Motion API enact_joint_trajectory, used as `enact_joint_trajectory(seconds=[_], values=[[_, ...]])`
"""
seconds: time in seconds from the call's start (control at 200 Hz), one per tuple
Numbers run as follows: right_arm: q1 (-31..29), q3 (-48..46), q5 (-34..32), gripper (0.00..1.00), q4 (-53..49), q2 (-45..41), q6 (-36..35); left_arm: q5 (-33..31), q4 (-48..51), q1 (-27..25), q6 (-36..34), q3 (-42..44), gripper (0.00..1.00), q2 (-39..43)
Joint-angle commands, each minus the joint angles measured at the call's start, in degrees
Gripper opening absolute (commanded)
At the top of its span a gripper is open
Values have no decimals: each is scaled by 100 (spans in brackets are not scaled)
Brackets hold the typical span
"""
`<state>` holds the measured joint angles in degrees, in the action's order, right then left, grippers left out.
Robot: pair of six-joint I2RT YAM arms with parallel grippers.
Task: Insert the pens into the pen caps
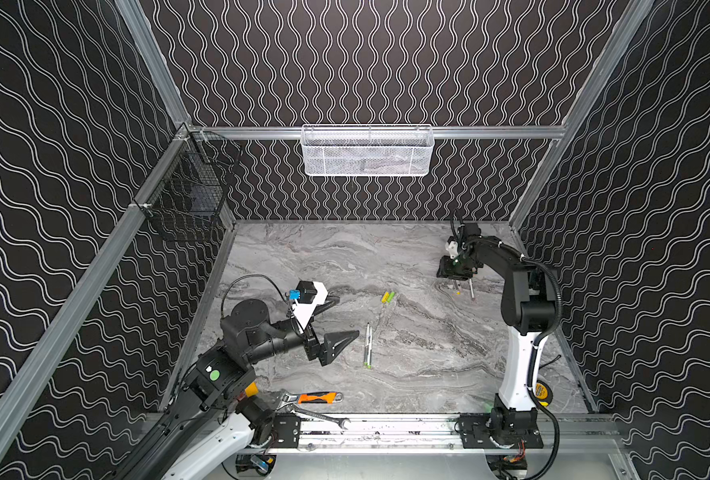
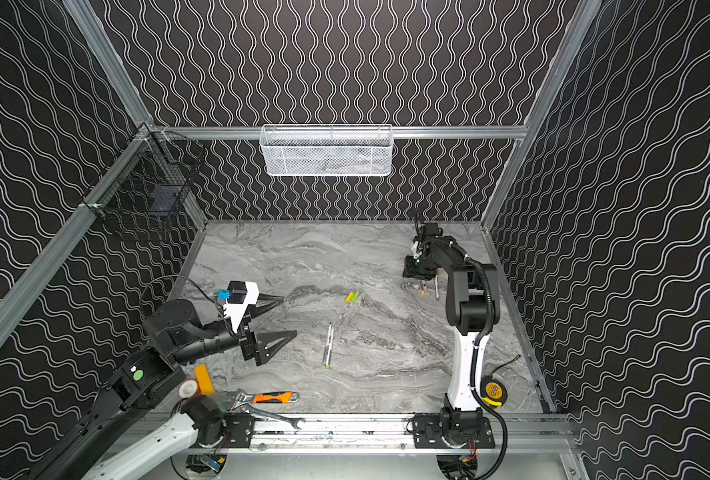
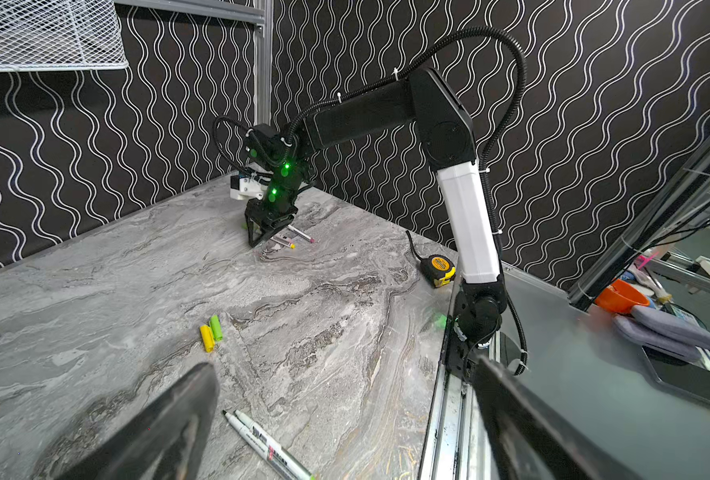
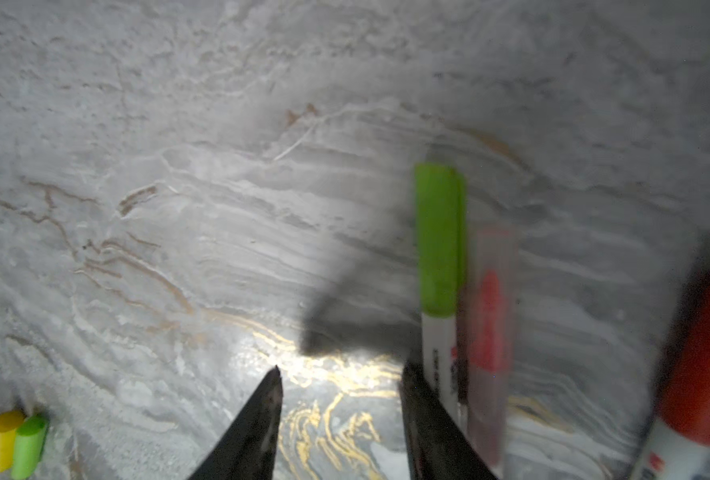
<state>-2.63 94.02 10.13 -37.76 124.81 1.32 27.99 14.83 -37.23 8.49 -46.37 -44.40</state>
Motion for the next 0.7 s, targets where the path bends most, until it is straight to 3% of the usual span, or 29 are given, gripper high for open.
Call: enact_joint_trajectory(seconds=[0.0, 0.18, 0.32, 0.47, 0.696], values=[[68, -113, -207, 49, -81, -109, 71, 66, -295, -3, -6, 31, 99, -18], [49, -304, 433, 51, 146, -516, -119, 97, -323, 3, -3, 13, 99, -78], [-132, -797, 970, 58, 629, -1121, -159, 41, -295, 1, -7, 6, 99, -54], [-558, -1437, 891, 74, 1044, -1890, -29, -112, -189, -8, -31, -4, 99, 1], [-1711, -2553, 157, 75, 1719, -2661, 754, -634, 273, -3, -145, -86, 98, 183]])
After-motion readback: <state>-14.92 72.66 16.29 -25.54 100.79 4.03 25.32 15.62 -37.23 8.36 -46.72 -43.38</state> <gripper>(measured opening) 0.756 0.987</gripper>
